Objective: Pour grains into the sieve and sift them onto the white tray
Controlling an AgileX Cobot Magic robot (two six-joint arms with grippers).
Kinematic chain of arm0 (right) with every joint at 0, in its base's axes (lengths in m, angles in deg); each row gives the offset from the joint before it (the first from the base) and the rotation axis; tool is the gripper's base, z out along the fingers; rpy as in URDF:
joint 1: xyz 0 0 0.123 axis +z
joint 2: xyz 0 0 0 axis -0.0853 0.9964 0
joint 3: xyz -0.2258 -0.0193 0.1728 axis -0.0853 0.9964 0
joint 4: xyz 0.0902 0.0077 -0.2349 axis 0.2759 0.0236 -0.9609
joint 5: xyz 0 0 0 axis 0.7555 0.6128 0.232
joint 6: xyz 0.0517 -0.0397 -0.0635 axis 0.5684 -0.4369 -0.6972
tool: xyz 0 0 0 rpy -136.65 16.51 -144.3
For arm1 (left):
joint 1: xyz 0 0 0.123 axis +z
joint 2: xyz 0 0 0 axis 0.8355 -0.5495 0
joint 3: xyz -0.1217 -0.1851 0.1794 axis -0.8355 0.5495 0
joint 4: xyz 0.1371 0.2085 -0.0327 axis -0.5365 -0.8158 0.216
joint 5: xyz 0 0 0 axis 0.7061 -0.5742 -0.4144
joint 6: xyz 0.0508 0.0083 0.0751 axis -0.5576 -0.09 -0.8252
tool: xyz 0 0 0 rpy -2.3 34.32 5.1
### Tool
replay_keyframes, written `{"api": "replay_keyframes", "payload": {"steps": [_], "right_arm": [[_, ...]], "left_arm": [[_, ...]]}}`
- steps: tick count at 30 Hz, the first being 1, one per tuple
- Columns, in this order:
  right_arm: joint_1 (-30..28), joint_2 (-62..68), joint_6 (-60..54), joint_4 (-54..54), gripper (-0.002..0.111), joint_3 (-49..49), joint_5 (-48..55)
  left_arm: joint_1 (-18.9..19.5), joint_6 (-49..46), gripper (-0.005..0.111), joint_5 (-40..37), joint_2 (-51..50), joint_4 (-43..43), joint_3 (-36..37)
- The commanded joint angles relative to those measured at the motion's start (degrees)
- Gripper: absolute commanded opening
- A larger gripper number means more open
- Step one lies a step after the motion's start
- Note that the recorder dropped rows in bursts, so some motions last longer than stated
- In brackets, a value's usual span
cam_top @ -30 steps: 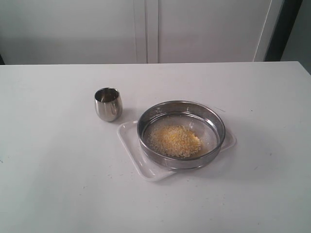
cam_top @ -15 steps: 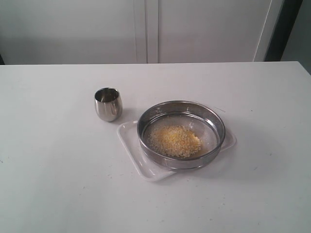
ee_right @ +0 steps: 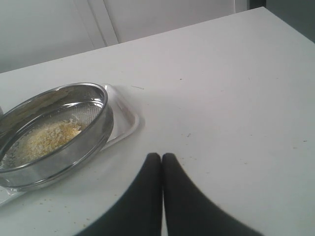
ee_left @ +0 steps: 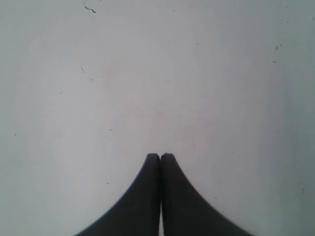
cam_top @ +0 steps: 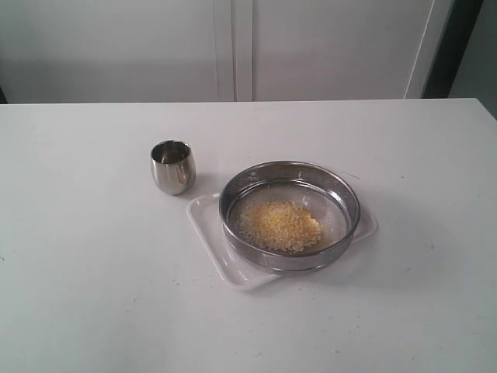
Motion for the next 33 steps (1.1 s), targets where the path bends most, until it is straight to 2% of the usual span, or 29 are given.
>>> {"api": "replay_keyframes", "payload": {"steps": [1, 33], "right_arm": [[-0.11, -0.34, 0.23, -0.19, 0.000, 0.31, -0.80], [-0.11, -0.34, 0.23, -0.19, 0.000, 0.31, -2.60]], "left_arm": [[0.00, -0.41, 0.000, -0.31, 0.45, -0.08, 0.39], [0.00, -0.41, 0.000, -0.31, 0.45, -0.08, 0.39]]}}
